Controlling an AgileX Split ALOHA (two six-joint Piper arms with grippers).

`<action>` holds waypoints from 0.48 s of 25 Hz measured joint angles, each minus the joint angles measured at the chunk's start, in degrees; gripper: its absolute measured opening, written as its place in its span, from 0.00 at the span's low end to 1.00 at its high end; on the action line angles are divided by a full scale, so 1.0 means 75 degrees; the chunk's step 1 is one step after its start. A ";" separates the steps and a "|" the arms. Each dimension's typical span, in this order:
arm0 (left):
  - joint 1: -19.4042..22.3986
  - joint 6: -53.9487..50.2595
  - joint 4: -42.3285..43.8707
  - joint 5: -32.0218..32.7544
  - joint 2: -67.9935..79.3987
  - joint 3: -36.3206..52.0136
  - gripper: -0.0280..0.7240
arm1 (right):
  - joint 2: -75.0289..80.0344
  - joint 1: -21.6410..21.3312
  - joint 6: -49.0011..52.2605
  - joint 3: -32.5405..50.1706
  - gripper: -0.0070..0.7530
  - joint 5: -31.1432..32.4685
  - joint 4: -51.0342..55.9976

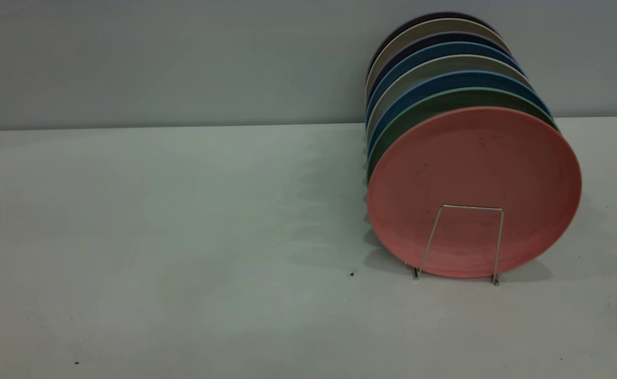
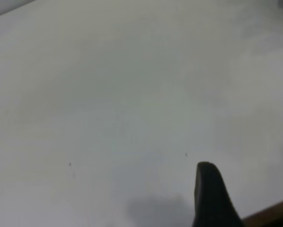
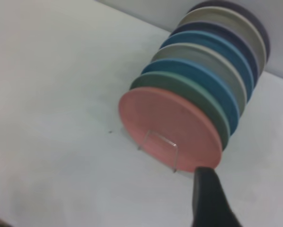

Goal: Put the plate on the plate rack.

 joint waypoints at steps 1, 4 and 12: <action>0.0000 0.0000 0.0000 0.0068 -0.0307 0.0242 0.62 | -0.0208 0.0000 -0.0061 0.0064 0.56 0.0109 0.0107; 0.0000 0.0007 0.0000 0.0380 -0.1329 0.0924 0.62 | -0.0758 0.0000 -0.0197 0.0301 0.56 0.0463 0.0320; 0.0000 0.0031 0.0000 0.0686 -0.3652 0.2656 0.62 | -0.2309 0.0000 -0.0275 0.1461 0.56 0.1159 0.0424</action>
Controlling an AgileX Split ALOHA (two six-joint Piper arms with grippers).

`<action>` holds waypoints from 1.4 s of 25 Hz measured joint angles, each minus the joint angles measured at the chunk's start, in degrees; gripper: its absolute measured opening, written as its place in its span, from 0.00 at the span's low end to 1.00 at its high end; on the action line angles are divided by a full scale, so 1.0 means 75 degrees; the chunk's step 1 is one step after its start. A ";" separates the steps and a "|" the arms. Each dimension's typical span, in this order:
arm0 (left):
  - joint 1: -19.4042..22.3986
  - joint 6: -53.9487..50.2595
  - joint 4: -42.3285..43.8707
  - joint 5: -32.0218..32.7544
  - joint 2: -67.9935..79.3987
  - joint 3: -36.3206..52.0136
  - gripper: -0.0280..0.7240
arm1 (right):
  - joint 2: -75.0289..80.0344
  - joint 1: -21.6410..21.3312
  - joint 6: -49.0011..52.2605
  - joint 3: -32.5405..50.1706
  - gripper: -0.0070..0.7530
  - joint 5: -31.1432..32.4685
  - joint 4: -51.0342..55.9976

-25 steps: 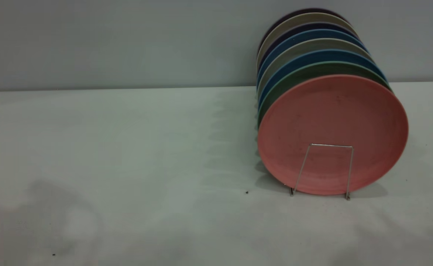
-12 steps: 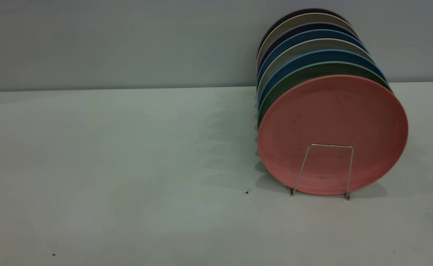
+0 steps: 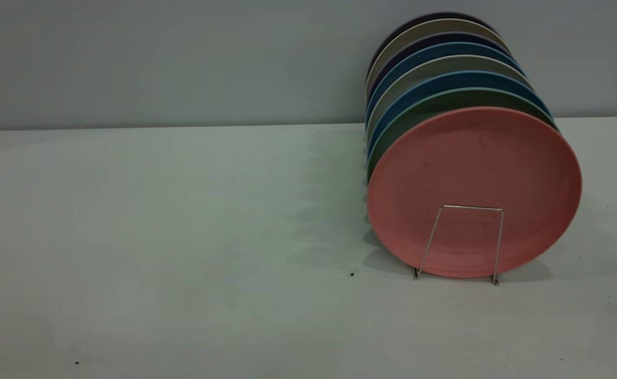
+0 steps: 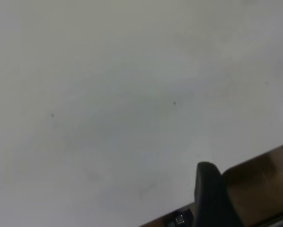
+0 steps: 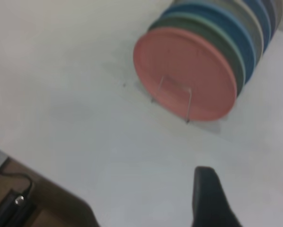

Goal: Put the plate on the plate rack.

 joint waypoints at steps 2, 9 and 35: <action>0.0000 -0.0018 -0.0024 -0.0006 -0.0404 0.0365 0.62 | -0.0388 0.0000 0.0000 0.0411 0.56 0.0091 0.0024; 0.0000 -0.0034 -0.0153 -0.0025 -0.1325 0.1264 0.62 | -0.1819 0.0000 0.0000 0.1666 0.56 0.0255 0.0019; 0.0000 -0.0273 -0.0316 -0.0087 -0.1625 0.1366 0.62 | -0.3256 0.0000 0.0553 0.2353 0.56 0.0426 -0.0499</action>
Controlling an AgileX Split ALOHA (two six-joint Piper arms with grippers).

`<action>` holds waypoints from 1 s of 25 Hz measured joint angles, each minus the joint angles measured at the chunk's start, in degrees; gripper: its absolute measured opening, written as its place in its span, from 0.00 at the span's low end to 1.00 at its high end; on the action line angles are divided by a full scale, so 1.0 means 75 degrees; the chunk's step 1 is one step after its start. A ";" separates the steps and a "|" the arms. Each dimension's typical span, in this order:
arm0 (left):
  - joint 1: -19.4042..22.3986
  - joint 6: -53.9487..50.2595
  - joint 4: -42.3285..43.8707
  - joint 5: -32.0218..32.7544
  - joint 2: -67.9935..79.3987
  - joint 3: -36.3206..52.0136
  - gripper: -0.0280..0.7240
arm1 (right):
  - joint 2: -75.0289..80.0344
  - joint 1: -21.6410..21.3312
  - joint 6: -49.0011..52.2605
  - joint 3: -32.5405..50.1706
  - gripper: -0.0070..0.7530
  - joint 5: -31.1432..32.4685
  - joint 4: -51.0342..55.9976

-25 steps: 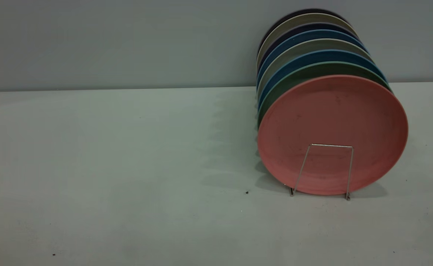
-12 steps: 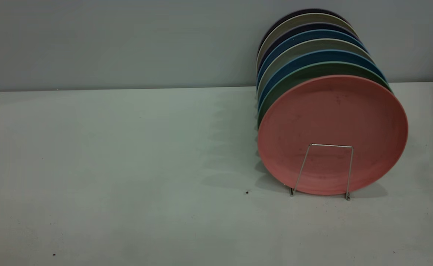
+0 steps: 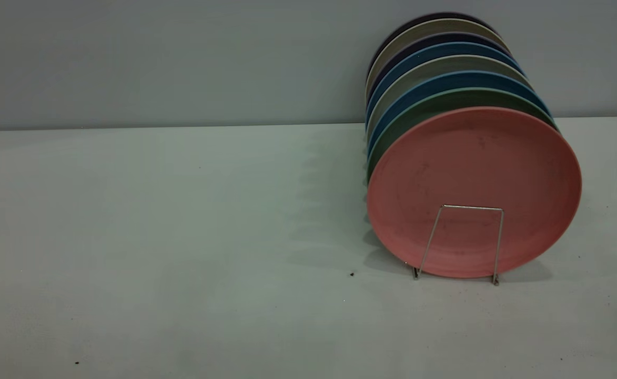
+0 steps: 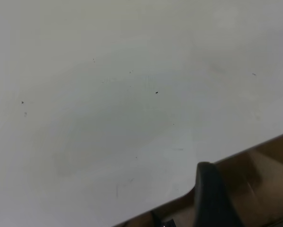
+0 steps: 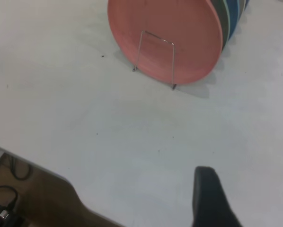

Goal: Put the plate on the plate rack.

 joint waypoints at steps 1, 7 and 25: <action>0.0000 0.0000 0.0000 0.0000 0.0000 0.0000 0.62 | 0.0000 0.0000 0.0000 0.0000 0.56 0.0000 0.0000; 0.0603 0.0000 -0.0009 0.0000 -0.0241 0.0000 0.62 | -0.0007 -0.0528 0.0000 0.0000 0.56 -0.0014 0.0006; 0.1356 -0.0005 -0.0025 0.0014 -0.0906 0.0000 0.62 | -0.0014 -0.3898 0.0000 0.0000 0.56 -0.0021 0.0006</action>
